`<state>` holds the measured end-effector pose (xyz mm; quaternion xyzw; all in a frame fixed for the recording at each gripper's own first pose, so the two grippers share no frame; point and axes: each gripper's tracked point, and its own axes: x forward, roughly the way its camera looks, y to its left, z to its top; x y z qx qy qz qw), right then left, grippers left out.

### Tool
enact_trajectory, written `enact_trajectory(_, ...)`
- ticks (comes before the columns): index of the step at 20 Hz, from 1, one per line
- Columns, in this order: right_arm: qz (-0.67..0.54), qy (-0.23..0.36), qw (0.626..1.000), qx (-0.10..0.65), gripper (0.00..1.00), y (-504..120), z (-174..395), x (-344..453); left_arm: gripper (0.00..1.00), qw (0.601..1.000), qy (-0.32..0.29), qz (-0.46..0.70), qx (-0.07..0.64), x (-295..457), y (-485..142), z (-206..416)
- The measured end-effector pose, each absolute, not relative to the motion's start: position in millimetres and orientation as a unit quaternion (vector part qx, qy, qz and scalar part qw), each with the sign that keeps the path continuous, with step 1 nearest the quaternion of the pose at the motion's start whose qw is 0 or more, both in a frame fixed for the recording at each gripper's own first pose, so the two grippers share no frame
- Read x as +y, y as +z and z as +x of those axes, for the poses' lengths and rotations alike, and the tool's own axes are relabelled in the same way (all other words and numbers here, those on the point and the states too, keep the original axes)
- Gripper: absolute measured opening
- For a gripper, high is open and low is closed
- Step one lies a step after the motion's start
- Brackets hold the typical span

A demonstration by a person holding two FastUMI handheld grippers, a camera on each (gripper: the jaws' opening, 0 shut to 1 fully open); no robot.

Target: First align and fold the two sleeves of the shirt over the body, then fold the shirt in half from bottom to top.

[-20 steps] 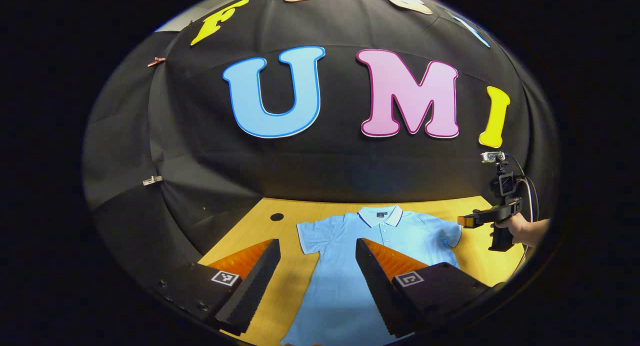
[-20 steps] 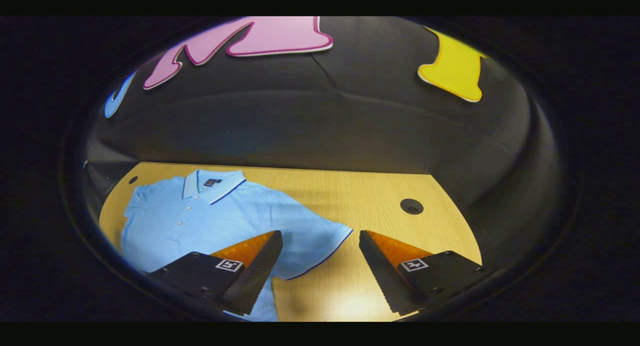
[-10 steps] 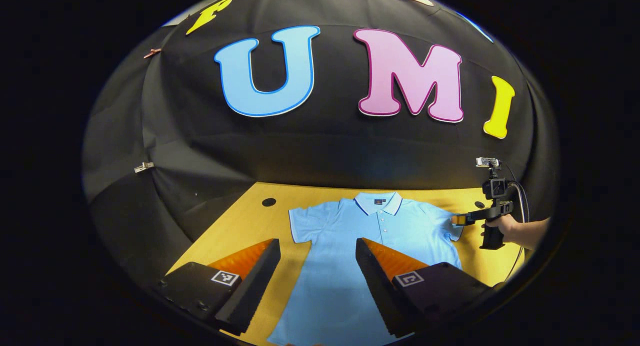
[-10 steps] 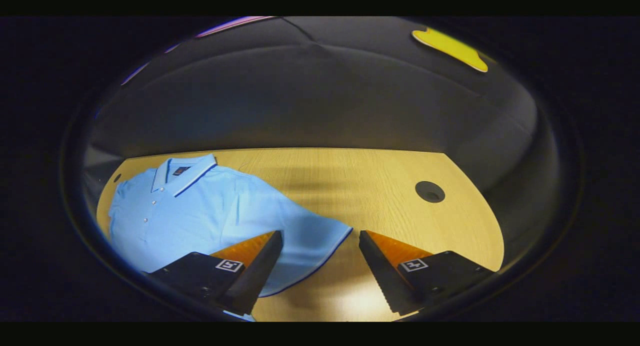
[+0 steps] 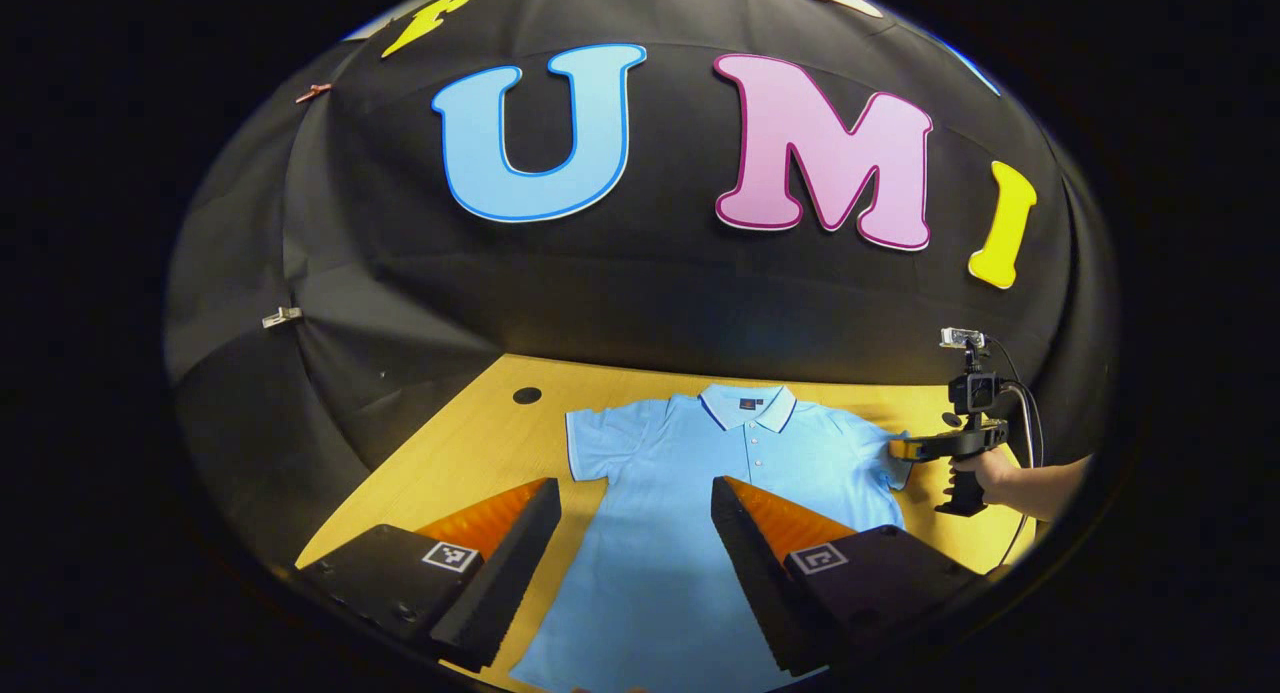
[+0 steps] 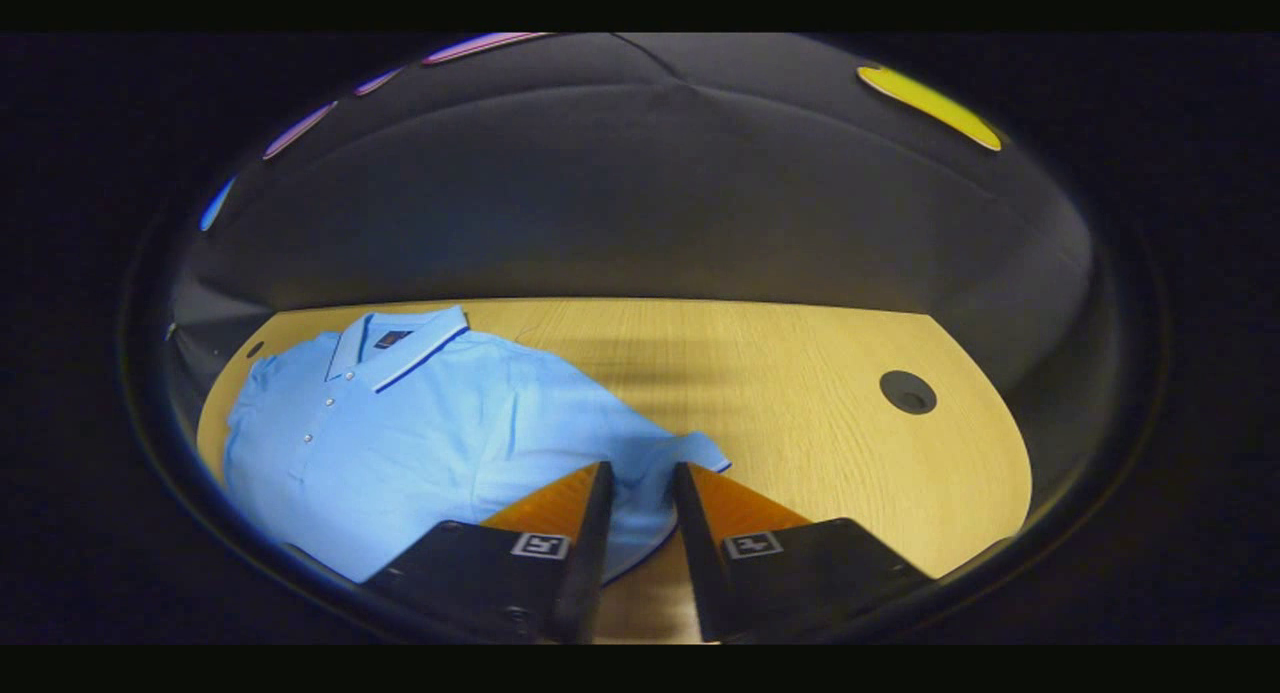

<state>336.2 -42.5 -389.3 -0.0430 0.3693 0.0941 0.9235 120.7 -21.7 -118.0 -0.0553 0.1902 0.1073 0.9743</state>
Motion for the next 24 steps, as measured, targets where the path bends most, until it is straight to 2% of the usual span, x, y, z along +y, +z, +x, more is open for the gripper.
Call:
enact_trajectory(4,-0.027,0.087,0.923,0.373,0.05,-389,337,-38,0.97,0.972,0.112,-0.065,0.196,-21,-125,114)
enact_trajectory(5,-0.015,0.084,0.923,0.376,0.03,-390,339,-38,0.97,0.971,0.114,-0.067,0.198,-20,-126,108)
enact_trajectory(6,-0.005,0.081,0.922,0.378,0.02,-389,338,-39,0.97,0.971,0.116,-0.070,0.198,-20,-128,108)
enact_trajectory(7,-0.001,0.079,0.922,0.379,0.08,-388,338,-40,0.97,0.970,0.117,-0.074,0.199,-20,-129,107)
enact_trajectory(9,-0.013,0.080,0.926,0.370,0.08,-380,339,-41,0.98,0.970,0.117,-0.080,0.199,-21,-129,106)
enact_trajectory(10,-0.026,0.086,0.931,0.353,0.02,-365,341,-36,0.97,0.970,0.117,-0.081,0.196,-21,-127,105)
enact_trajectory(12,-0.049,0.105,0.936,0.333,0.02,-337,343,-17,0.97,0.971,0.117,-0.086,0.191,-20,-125,101)
enact_trajectory(13,-0.054,0.113,0.937,0.325,0.08,-328,343,-7,0.97,0.971,0.117,-0.090,0.191,-19,-125,100)
enact_trajectory(14,-0.058,0.120,0.939,0.317,0.02,-319,345,4,0.97,0.971,0.116,-0.094,0.189,-18,-125,99)
enact_trajectory(15,-0.065,0.128,0.940,0.310,0.02,-313,345,15,0.98,0.971,0.116,-0.096,0.186,-17,-125,97)
enact_trajectory(16,-0.073,0.136,0.940,0.305,0.13,-307,345,26,0.98,0.971,0.118,-0.098,0.185,-16,-125,95)
enact_trajectory(20,-0.100,0.172,0.935,0.295,0.02,-300,334,82,0.98,0.970,0.125,-0.110,0.176,-8,-125,87)
enact_trajectory(23,-0.117,0.204,0.926,0.294,0.08,-304,319,131,0.97,0.970,0.129,-0.117,0.171,2,-127,77)
enact_trajectory(24,-0.123,0.214,0.924,0.293,0.02,-305,313,149,0.97,0.969,0.131,-0.124,0.170,6,-130,72)
